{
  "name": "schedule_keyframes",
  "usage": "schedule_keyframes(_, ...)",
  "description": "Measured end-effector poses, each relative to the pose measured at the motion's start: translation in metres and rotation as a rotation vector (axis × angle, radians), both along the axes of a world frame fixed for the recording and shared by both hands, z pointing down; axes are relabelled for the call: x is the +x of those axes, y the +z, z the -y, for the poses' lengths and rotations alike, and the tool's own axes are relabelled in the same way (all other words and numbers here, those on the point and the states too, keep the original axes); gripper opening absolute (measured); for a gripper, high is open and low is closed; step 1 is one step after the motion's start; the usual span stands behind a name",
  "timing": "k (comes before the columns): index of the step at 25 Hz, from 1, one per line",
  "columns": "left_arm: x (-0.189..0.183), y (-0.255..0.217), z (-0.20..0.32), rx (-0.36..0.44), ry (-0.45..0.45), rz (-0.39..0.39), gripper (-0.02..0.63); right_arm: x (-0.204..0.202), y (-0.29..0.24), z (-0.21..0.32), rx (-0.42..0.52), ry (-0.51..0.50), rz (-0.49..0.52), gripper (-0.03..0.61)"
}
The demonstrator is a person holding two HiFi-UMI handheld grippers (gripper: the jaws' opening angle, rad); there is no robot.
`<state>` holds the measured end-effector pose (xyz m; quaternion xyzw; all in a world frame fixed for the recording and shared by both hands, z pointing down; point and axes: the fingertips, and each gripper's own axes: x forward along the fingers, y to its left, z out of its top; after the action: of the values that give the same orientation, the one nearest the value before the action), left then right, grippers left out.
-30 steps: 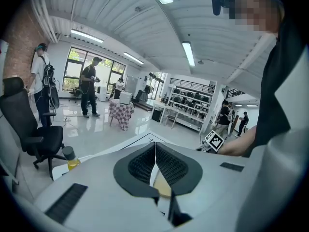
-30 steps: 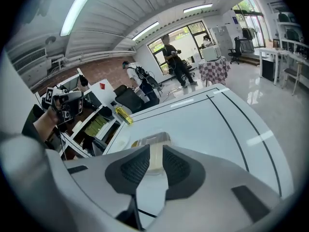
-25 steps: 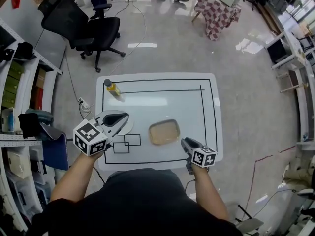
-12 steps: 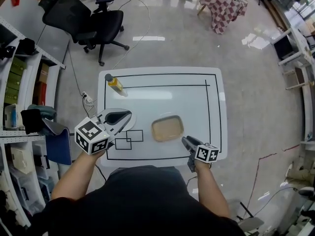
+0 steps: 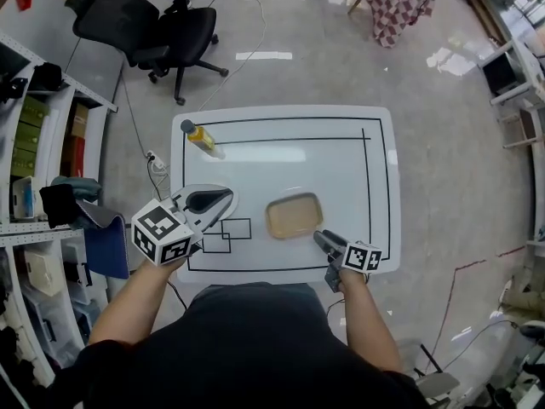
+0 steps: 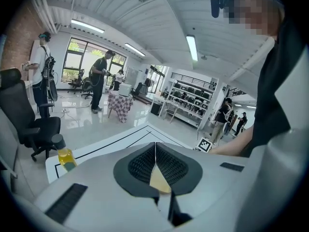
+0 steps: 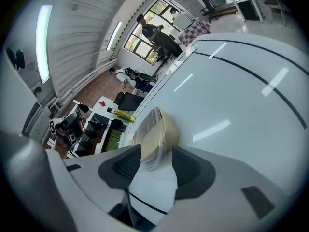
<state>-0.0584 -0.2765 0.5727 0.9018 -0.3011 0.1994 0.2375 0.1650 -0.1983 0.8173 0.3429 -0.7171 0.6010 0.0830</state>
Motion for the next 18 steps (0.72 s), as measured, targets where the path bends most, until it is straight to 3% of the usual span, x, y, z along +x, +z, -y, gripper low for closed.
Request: schedule_keyframes(18, 0.009, 0.008, -0.002, -0.016, 0.018, 0.006, 0.025, -0.016, 0.014, 0.001, -0.064, -0.03, 0.094, 0.215)
